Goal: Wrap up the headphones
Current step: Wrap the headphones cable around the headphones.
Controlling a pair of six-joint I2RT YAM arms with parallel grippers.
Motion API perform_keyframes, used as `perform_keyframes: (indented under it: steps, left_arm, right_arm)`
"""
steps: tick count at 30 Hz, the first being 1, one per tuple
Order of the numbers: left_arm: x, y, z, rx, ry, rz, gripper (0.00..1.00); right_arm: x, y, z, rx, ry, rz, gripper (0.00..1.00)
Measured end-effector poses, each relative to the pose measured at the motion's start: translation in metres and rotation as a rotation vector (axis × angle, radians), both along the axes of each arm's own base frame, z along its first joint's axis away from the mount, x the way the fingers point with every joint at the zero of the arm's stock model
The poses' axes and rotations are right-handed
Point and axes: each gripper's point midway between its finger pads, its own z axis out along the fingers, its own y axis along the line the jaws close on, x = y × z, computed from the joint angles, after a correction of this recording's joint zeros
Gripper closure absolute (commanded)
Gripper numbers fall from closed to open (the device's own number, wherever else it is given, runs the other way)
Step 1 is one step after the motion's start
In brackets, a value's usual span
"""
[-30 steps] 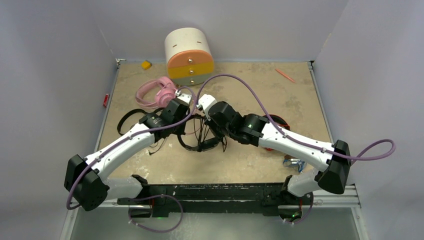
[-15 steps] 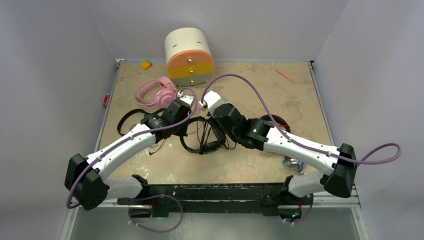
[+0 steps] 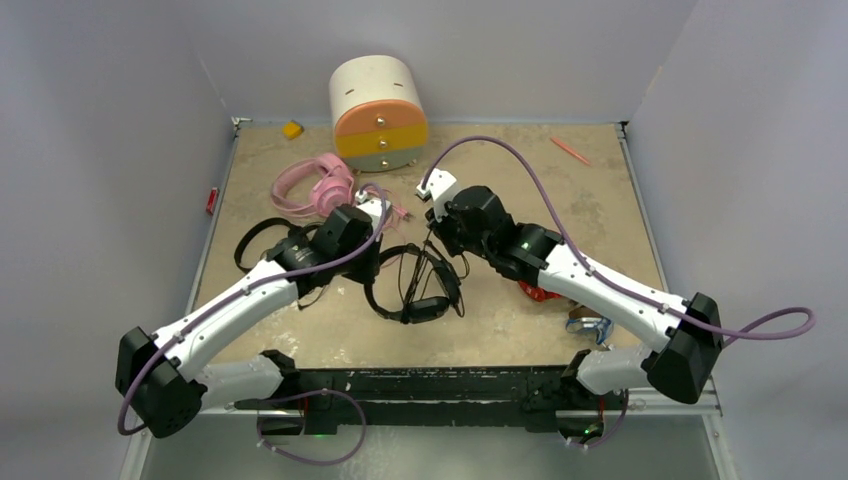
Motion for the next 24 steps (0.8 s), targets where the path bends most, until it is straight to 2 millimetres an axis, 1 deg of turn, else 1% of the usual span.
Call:
perform_keyframes:
  steps: [3,8,12,14,16,20,24]
  left_arm:
    - [-0.008,-0.005,0.010,-0.050,-0.001,-0.036,1.00]
    - [-0.018,-0.011,0.026,-0.116,-0.018,-0.077,1.00]
    - [-0.022,-0.011,0.028,-0.125,-0.012,-0.088,1.00]
    - [-0.023,-0.010,0.027,-0.119,-0.001,-0.085,1.00]
    - [-0.025,-0.011,0.029,-0.120,0.010,-0.087,1.00]
    - [-0.028,-0.016,0.043,-0.150,0.026,-0.100,1.00]
    - [-0.031,-0.018,0.057,-0.160,0.038,-0.108,1.00]
  right_arm:
    - [-0.003,0.008,-0.002,0.039,0.026,0.053,0.84]
    - [-0.005,0.017,-0.005,0.079,0.057,0.100,0.83]
    - [-0.003,0.017,-0.007,0.108,0.083,0.108,0.83]
    - [-0.001,0.015,-0.009,0.141,0.113,0.105,0.81]
    - [0.004,0.011,-0.015,0.186,0.155,0.099,0.77]
    - [0.009,0.002,-0.030,0.268,0.230,0.089,0.75]
    - [0.001,0.009,-0.039,0.347,0.278,0.135,0.74]
